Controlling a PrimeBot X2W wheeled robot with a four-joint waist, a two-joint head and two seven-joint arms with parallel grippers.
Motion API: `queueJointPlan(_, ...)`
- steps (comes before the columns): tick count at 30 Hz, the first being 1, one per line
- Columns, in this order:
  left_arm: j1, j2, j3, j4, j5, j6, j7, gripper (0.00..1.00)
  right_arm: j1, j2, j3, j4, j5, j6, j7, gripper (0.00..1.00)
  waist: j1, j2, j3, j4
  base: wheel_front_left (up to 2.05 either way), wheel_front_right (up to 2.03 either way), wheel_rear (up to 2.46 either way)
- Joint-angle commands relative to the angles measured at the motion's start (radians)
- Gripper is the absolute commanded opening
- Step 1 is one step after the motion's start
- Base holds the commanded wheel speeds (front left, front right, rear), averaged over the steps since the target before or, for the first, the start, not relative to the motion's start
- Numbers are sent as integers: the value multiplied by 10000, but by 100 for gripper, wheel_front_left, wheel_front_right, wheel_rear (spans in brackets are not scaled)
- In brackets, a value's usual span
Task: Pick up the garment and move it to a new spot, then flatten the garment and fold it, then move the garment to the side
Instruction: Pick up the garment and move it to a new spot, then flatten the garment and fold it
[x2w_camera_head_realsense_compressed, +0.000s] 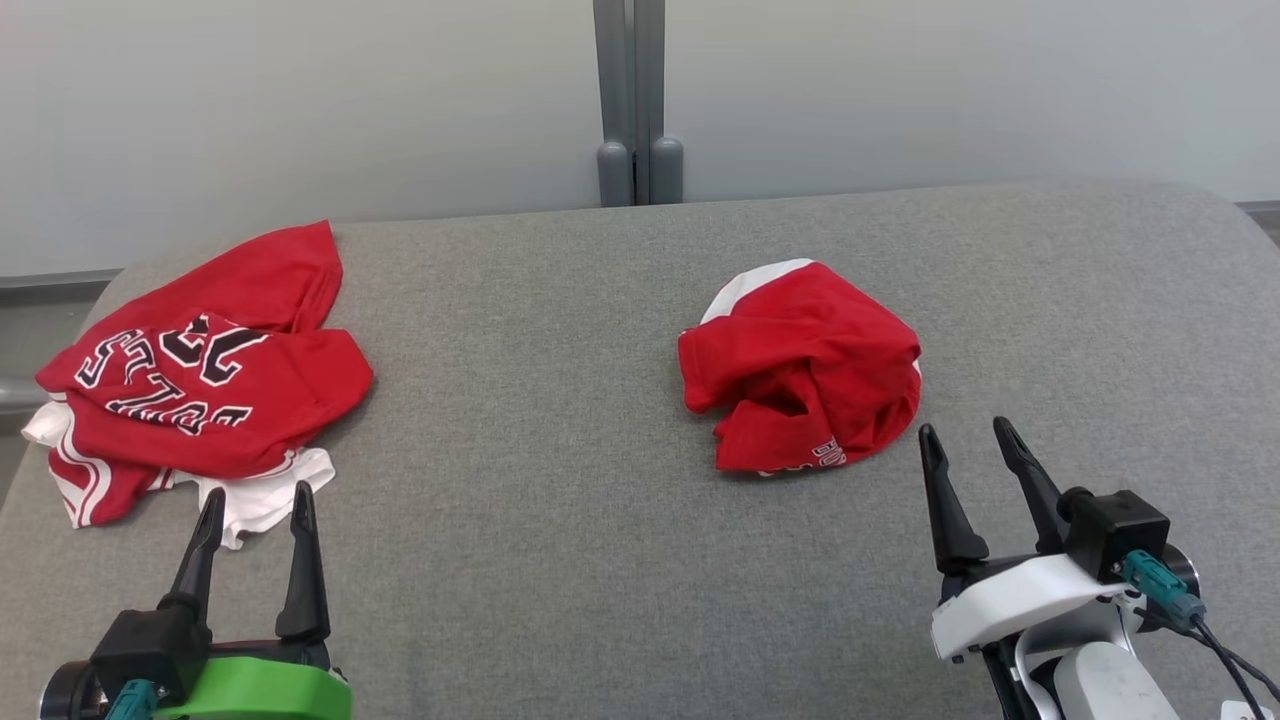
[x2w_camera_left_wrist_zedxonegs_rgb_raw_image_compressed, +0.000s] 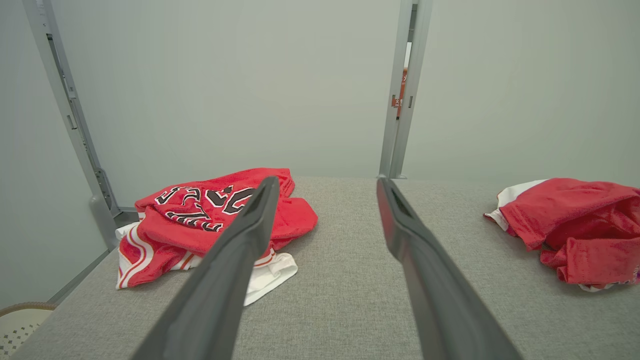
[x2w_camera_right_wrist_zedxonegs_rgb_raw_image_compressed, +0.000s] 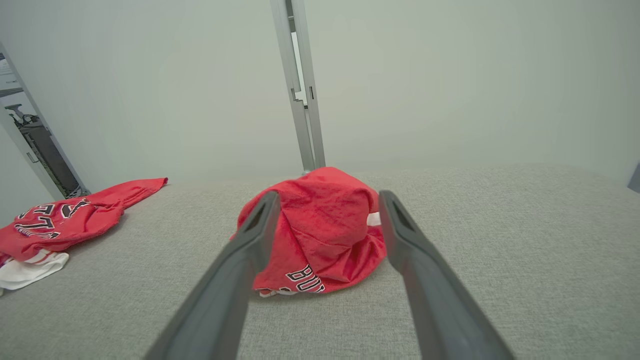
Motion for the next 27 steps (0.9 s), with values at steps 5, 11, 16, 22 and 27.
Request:
queueJointPlan(5, 281, -56, 136, -12, 288, -100, -2, 100, 157, -28, -35, -65, -76, 1, 84, 100, 1, 0, 0, -18, 0, 0, 0)
queueJointPlan(11, 279, -81, 134, 128, 396, -166, -2, 100, 220, -28, -61, -69, -89, 1, 112, 100, 1, 0, 18, -16, 0, 0, 0)
queueJointPlan(16, 256, -120, 185, 171, 471, -181, -2, 100, 231, -28, -92, -58, -90, 1, 147, 100, 1, 0, 4, -23, 0, 0, 0)
queueJointPlan(22, 239, -168, 254, 168, 530, -223, -2, 100, 241, -28, -107, -17, -77, 1, 138, 100, 1, 0, -1, -32, 0, 0, 0)
queueJointPlan(27, 234, -203, 298, 188, 571, -264, -2, 100, 234, -28, -127, 24, -57, 1, 136, 100, 1, 0, -8, -41, 0, 0, 0)
